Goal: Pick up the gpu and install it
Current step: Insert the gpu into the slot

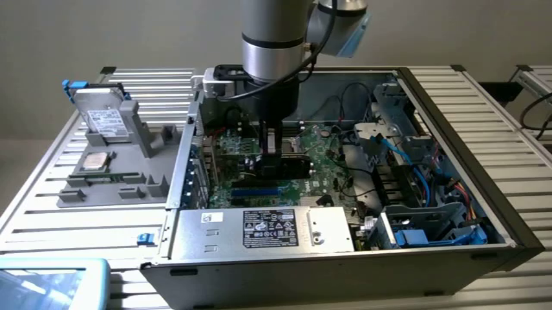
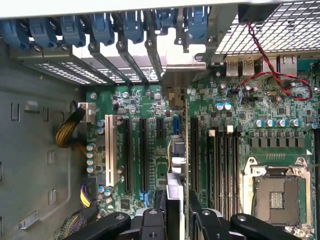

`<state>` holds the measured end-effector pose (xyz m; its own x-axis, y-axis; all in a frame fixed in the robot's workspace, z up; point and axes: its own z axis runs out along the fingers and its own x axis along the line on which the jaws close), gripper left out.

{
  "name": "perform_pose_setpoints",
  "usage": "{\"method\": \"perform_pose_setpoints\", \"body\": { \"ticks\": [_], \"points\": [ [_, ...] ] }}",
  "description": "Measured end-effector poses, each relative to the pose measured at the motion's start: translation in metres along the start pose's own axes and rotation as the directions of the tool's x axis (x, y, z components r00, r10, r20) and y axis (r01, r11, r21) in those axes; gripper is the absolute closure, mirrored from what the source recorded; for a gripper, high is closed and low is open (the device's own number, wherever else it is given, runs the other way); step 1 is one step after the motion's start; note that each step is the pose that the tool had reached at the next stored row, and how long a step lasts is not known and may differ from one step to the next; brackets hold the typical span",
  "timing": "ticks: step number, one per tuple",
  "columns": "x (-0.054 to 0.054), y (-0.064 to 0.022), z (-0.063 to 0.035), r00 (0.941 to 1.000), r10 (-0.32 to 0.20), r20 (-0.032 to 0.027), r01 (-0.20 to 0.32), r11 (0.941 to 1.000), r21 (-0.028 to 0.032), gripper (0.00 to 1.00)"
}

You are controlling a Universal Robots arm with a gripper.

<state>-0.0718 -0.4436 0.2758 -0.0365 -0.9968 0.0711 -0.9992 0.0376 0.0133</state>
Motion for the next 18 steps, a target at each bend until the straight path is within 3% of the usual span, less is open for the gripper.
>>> {"method": "perform_pose_setpoints", "body": {
  "ticks": [4, 11, 18],
  "points": [
    [0.005, -0.0001, 0.0043, 0.9999, -0.001, 0.0132, 0.001, 1.0000, -0.0065, 0.72],
    [0.009, 0.0021, 0.0108, 0.9994, -0.001, 0.0354, 0.002, 0.9999, -0.0124, 0.72],
    [0.012, 0.0050, 0.0143, 0.9992, -0.001, 0.0399, 0.002, 0.9998, -0.0172, 0.72]
  ]
}}
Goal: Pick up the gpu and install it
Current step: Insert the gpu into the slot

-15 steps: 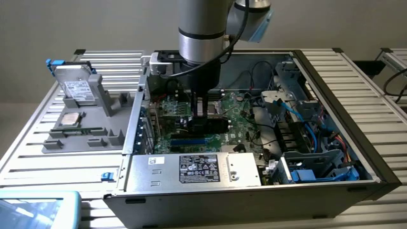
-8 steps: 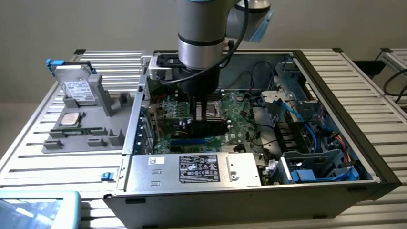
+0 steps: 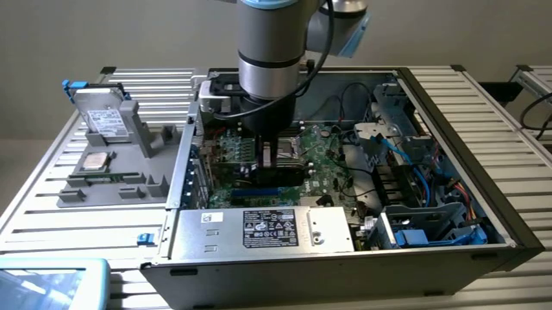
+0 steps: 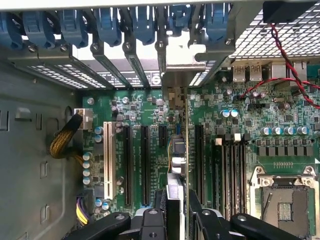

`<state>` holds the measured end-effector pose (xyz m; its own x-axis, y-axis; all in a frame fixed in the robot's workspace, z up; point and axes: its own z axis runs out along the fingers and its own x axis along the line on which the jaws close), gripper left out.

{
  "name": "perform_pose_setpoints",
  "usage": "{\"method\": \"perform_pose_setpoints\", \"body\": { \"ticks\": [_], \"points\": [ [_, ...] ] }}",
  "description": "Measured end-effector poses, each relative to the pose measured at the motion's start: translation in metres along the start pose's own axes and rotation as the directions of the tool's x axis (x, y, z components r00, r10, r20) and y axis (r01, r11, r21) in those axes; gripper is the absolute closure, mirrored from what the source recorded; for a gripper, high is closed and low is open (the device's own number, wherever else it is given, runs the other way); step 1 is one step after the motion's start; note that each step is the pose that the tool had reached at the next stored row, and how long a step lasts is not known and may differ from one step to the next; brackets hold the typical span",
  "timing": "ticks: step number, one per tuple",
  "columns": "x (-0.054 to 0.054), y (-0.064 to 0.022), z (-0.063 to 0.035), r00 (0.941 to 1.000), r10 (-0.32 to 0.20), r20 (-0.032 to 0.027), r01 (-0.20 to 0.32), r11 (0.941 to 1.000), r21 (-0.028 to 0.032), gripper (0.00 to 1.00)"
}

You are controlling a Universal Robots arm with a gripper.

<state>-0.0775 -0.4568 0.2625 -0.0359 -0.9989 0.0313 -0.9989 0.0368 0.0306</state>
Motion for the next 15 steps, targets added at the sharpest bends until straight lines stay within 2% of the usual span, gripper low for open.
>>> {"method": "perform_pose_setpoints", "body": {
  "ticks": [4, 15],
  "points": [
    [0.0008, 0.0025, 0.0021, 1.0000, 0.000, 0.0028, 0.000, 1.0000, -0.0004, 0.72],
    [0.0011, 0.0092, 0.0071, 1.0000, 0.000, 0.0050, 0.000, 1.0000, -0.0028, 0.72]
  ]
}}
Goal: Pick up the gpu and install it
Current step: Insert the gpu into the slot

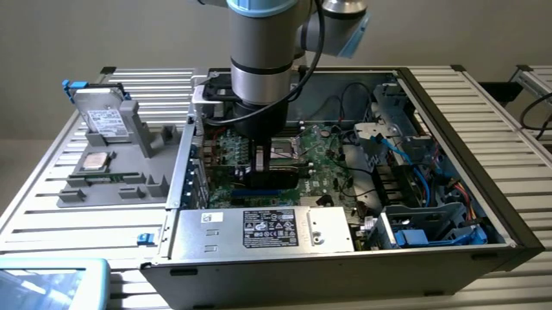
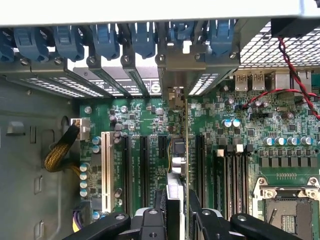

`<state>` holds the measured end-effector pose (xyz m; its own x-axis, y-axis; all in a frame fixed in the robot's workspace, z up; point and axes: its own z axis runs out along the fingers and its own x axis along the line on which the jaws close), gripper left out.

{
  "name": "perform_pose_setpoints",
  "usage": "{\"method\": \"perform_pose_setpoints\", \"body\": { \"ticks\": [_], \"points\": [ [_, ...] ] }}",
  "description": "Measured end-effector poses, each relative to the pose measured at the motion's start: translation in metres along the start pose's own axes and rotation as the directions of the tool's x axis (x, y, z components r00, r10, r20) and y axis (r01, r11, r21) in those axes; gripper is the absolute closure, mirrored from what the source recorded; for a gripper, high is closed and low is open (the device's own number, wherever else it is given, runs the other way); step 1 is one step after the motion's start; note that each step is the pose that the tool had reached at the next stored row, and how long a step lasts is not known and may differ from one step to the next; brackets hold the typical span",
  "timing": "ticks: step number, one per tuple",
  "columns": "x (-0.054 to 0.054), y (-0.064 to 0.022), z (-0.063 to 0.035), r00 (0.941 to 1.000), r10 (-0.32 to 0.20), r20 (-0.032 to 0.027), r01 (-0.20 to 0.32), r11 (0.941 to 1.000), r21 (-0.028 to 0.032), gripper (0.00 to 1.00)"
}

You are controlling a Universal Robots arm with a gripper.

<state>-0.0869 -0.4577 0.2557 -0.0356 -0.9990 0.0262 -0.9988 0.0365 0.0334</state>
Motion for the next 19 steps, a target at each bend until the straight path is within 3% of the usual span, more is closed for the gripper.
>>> {"method": "perform_pose_setpoints", "body": {
  "ticks": [19],
  "points": [
    [-0.0008, 0.0012, 0.0012, 1.0000, 0.001, 0.0001, -0.001, 1.0000, -0.0001, 0.72]
  ]
}}
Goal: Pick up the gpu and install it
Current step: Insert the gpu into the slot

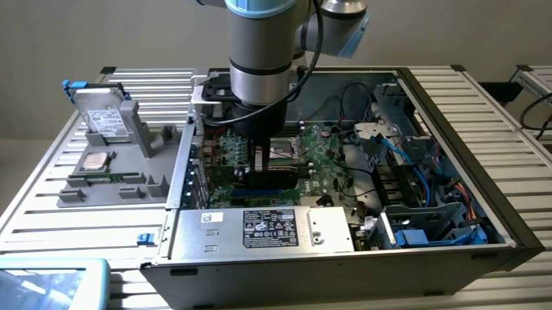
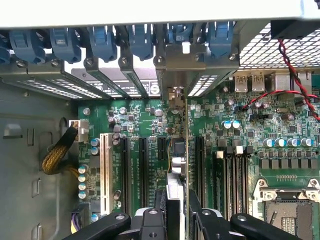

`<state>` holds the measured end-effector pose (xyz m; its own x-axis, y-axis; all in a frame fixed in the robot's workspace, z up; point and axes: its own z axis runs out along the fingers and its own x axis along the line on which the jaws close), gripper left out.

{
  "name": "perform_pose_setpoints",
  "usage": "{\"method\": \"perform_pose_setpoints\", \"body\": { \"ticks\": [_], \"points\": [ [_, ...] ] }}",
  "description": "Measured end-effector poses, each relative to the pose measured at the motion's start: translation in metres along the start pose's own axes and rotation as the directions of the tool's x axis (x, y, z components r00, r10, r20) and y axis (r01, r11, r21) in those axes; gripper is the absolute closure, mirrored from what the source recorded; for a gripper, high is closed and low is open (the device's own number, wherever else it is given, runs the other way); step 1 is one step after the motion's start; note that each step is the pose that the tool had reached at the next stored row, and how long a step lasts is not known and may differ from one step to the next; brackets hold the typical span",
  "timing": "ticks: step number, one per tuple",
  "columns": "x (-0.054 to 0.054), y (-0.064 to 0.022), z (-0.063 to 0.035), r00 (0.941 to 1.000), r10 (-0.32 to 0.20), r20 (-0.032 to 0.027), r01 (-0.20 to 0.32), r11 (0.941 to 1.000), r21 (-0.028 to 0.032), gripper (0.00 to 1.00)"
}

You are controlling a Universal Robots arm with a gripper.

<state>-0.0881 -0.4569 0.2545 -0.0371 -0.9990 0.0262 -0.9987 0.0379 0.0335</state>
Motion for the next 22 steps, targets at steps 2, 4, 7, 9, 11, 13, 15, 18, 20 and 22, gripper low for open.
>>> {"method": "perform_pose_setpoints", "body": {
  "ticks": [2, 4, 7, 9, 11, 13, 15, 18, 20, 22],
  "points": [
    [-0.0002, 0.0002, 0.0000, 1.0000, 0.000, 0.0001, 0.000, 1.0000, 0.0000, 0.72],
    [-0.0002, 0.0007, 0.0002, 1.0000, 0.000, -0.0001, 0.000, 1.0000, -0.0001, 0.72],
    [-0.0004, 0.0019, 0.0011, 1.0000, 0.000, 0.0002, 0.000, 1.0000, 0.0001, 0.72],
    [-0.0007, 0.0022, 0.0018, 1.0000, 0.000, 0.0000, 0.000, 1.0000, 0.0000, 0.72],
    [-0.0016, 0.0025, 0.0021, 1.0000, 0.000, 0.0001, 0.000, 1.0000, 0.0001, 0.72],
    [-0.0021, 0.0028, 0.0022, 1.0000, -0.001, 0.0001, 0.001, 1.0000, 0.0002, 0.72],
    [-0.0021, 0.0028, 0.0022, 1.0000, -0.002, 0.0001, 0.002, 1.0000, 0.0002, 0.72],
    [-0.0022, 0.0028, 0.0021, 1.0000, -0.002, 0.0001, 0.002, 1.0000, 0.0003, 0.72],
    [-0.0029, 0.0030, 0.0021, 1.0000, -0.002, -0.0002, 0.002, 1.0000, 0.0002, 0.72],
    [-0.0040, 0.0030, 0.0022, 1.0000, -0.003, -0.0014, 0.003, 1.0000, 0.0003, 0.72]
  ]
}}
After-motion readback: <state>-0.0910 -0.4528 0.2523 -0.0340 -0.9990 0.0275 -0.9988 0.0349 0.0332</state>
